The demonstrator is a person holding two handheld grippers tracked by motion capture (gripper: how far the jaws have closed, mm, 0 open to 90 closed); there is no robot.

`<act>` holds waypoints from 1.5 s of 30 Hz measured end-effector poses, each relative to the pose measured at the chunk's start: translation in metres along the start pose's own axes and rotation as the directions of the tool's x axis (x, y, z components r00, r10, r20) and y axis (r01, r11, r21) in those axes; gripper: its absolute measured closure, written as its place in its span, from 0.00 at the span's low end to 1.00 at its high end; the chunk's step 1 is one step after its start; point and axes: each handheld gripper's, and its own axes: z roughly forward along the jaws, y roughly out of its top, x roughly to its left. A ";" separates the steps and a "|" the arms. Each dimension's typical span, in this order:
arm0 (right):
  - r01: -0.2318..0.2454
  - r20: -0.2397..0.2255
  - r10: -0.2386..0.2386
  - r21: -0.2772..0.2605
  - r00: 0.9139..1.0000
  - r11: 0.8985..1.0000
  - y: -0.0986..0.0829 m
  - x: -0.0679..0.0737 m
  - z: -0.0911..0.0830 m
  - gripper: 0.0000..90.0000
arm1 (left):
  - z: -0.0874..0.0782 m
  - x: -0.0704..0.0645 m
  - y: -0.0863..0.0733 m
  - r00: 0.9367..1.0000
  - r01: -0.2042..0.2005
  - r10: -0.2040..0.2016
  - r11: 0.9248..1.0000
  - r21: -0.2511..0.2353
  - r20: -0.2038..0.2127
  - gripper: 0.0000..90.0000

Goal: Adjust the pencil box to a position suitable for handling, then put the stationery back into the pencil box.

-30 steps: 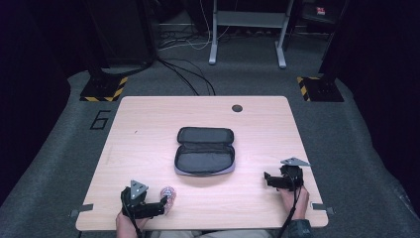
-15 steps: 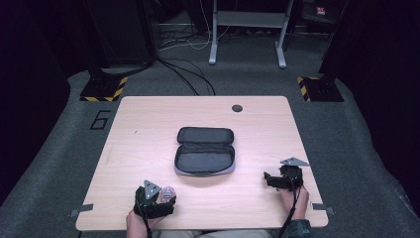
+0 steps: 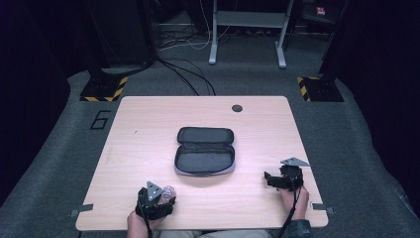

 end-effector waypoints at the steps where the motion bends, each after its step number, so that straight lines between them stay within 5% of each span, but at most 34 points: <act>1: 0.000 0.000 0.000 0.000 1.000 1.000 0.000 0.000 0.000 0.13 | 0.000 0.001 0.000 1.000 -0.005 0.005 1.000 0.001 0.005 0.44; 10: -0.005 0.000 0.005 0.000 1.000 1.000 0.000 0.000 0.000 0.14 | -0.003 0.011 -0.003 0.998 -0.047 0.047 0.999 0.005 0.043 0.52; 15: -0.005 0.002 0.005 0.000 1.000 1.000 0.000 0.000 0.000 0.15 | 0.001 0.011 0.000 0.998 -0.035 0.035 0.999 -0.005 0.044 0.33; 28: 0.000 0.004 0.000 -0.002 1.000 1.000 0.000 0.000 0.000 0.15 | 0.010 0.008 0.002 1.000 -0.013 0.014 1.000 -0.023 0.014 0.30; 33: -0.001 0.006 0.001 -0.003 1.000 1.000 0.000 0.000 0.000 0.15 | 0.009 0.007 0.001 0.999 -0.027 0.028 0.999 -0.035 0.031 0.41; 39: 0.000 0.009 0.000 -0.003 1.000 1.000 -0.001 0.001 0.000 0.15 | 0.008 0.008 -0.001 0.998 -0.039 0.040 0.998 -0.048 0.040 0.43; 41: -0.001 0.010 0.001 -0.002 1.000 1.000 -0.001 0.001 -0.001 0.15 | 0.007 0.008 -0.003 0.999 -0.027 0.030 0.997 -0.067 0.043 0.55; 45: 0.000 0.010 0.000 -0.002 1.000 1.000 -0.001 0.001 -0.001 0.15 | 0.007 0.009 -0.003 0.998 -0.043 0.045 0.997 -0.064 0.044 0.55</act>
